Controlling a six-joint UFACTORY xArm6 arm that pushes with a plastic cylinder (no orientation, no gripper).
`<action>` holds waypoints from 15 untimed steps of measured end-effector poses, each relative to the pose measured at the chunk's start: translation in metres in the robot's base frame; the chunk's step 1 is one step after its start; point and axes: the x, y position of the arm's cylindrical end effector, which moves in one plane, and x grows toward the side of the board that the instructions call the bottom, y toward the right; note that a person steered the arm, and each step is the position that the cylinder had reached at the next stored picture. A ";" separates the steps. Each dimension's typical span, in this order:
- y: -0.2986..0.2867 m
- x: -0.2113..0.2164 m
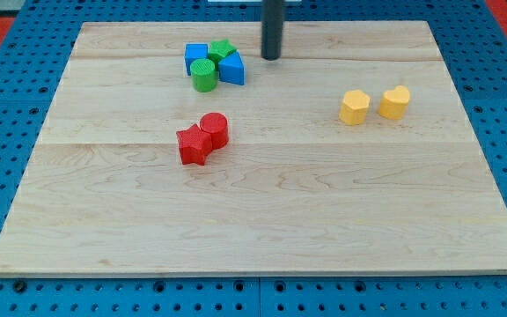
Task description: Move the green blocks into the left of the red blocks
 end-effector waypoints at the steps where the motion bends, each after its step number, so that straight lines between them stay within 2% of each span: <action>1: -0.017 -0.003; 2: -0.029 -0.024; 3: -0.070 -0.009; 5: -0.070 0.057; 7: -0.068 0.099; 8: -0.062 0.103; 9: -0.044 0.077; 11: -0.169 0.087; 12: -0.148 0.097; 13: -0.101 0.098; 15: -0.101 0.112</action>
